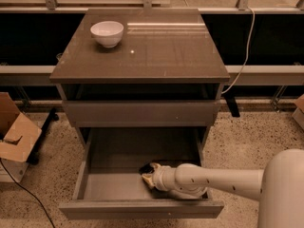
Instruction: Pick rxbar chocolate from middle drawer and place on counter
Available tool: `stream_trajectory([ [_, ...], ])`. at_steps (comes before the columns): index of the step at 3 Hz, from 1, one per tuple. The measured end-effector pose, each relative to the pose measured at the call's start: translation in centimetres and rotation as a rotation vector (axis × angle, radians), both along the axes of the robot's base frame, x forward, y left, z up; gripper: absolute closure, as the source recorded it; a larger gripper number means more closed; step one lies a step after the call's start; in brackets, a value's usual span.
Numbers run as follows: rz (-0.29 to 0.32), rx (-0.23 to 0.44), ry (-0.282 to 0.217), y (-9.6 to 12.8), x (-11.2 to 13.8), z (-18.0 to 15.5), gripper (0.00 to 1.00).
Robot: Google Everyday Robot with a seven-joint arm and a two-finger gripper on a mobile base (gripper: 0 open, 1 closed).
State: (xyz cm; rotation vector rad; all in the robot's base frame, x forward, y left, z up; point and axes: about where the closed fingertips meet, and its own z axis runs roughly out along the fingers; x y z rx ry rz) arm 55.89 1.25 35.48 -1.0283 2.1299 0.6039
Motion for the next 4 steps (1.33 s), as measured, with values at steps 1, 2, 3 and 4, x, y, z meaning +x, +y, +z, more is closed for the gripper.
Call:
stream_trajectory([
  [1, 0.0, 0.0, 0.0, 0.0, 0.0, 0.0, 0.58],
  [2, 0.0, 0.0, 0.0, 0.01, 0.0, 0.01, 0.34],
  [3, 0.0, 0.0, 0.0, 0.01, 0.0, 0.08, 0.38],
  [4, 0.0, 0.0, 0.0, 0.01, 0.0, 0.09, 0.62],
])
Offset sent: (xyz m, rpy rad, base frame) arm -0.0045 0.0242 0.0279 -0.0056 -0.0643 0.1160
